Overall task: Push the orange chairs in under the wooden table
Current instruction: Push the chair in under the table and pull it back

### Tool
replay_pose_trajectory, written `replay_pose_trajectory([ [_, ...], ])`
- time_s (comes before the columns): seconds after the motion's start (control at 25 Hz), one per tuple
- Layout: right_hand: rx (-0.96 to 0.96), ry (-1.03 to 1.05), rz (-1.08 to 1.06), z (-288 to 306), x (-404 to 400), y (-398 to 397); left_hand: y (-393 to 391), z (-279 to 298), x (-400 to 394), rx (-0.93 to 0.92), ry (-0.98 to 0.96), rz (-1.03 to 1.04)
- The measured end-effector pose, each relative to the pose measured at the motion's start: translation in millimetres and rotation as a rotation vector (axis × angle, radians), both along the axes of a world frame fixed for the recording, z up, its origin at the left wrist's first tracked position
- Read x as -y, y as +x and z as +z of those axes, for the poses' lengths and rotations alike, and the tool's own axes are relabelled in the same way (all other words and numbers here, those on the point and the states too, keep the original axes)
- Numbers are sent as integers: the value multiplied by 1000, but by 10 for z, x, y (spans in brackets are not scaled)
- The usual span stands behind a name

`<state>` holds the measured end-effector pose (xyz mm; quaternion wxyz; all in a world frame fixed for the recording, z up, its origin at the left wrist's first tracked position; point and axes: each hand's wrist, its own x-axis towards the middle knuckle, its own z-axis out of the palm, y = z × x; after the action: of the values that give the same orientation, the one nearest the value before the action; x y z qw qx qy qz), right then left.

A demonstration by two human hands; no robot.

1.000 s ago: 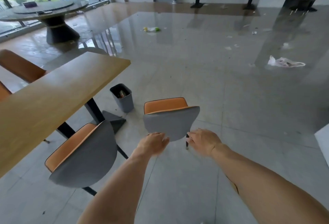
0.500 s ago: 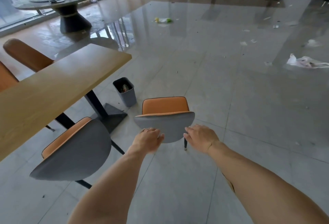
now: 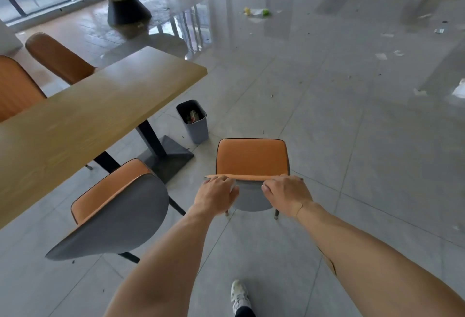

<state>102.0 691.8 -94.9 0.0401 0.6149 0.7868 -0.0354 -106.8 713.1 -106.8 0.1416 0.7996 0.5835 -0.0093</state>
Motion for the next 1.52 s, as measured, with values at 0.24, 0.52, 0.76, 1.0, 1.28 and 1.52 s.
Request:
replay_pose_trajectory([
  [0.24, -46, -45, -85, -251, -487, -67, 26, -207, -625, 4, -22, -66],
  [0.52, -72, -89, -135, -666, -756, -38, 121, -590, -872, 5, -41, -65],
  [0.76, -132, -52, -154, -993, -929, 133, 204, -848, -1003, 19, -23, -48],
  [1.0, -278, 134, -137, -1129, -1024, 196, 293, -914, -1044, 73, 65, 68],
  [1.28, -243, 65, -57, -1113, -1234, 459, 568, -988, -1069, 51, 120, 174],
  [1.52, -248, 43, 94, -1169, -1331, 688, 772, -1044, -965, -5, 124, 255],
])
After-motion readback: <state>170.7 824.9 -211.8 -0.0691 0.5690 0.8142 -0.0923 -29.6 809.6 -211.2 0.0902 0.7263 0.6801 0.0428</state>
